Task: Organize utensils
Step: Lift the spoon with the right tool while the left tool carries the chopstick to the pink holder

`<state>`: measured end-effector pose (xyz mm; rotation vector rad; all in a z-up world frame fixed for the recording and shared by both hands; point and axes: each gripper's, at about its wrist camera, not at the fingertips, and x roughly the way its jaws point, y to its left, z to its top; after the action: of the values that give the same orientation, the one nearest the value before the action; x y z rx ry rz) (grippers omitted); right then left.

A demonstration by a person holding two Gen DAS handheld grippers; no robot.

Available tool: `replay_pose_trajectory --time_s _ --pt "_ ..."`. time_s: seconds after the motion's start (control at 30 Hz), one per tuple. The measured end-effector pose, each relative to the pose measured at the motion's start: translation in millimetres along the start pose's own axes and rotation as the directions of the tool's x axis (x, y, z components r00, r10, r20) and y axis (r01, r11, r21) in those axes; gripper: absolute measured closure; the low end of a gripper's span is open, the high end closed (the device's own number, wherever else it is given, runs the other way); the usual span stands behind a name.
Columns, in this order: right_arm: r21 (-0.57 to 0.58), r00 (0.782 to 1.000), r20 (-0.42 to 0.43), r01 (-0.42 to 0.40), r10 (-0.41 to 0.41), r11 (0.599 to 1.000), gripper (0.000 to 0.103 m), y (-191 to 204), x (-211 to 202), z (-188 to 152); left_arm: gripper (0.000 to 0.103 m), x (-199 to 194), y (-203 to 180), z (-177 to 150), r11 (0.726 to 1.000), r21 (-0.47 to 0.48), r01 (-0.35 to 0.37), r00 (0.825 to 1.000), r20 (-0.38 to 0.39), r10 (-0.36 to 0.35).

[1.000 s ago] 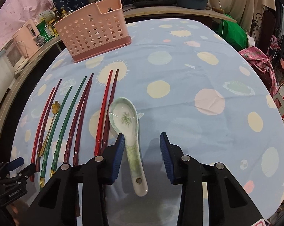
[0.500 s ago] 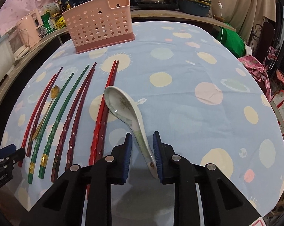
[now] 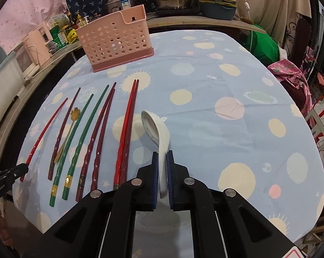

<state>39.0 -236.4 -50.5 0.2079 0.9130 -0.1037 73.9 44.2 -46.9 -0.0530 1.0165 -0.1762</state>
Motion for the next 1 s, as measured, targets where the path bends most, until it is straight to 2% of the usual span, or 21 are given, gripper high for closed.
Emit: replay_pose_trajectory --time_s 0.23,0.6,0.9,1.0 --pt "0.009 0.998 0.058 -0.015 0.014 1.000 0.096 -3 -24 34 0.096 -42 2 53 1.000 -0.011 -0.005 0.990 0.141 0.006" --pt "0.005 0.986 0.158 -0.058 0.057 0.998 0.097 -4 -35 101 0.096 -89 -6 158 1.000 -0.015 0.025 0.945 0.328 -0.019" --pt "-0.015 0.954 0.283 -0.102 0.102 0.995 0.097 12 -33 202 0.096 -122 -24 257 0.998 -0.019 0.055 0.888 0.458 -0.040" --pt "-0.016 0.945 0.306 -0.117 0.116 0.993 0.097 18 -23 236 0.096 -138 -34 287 0.997 -0.017 0.071 0.846 0.531 -0.051"
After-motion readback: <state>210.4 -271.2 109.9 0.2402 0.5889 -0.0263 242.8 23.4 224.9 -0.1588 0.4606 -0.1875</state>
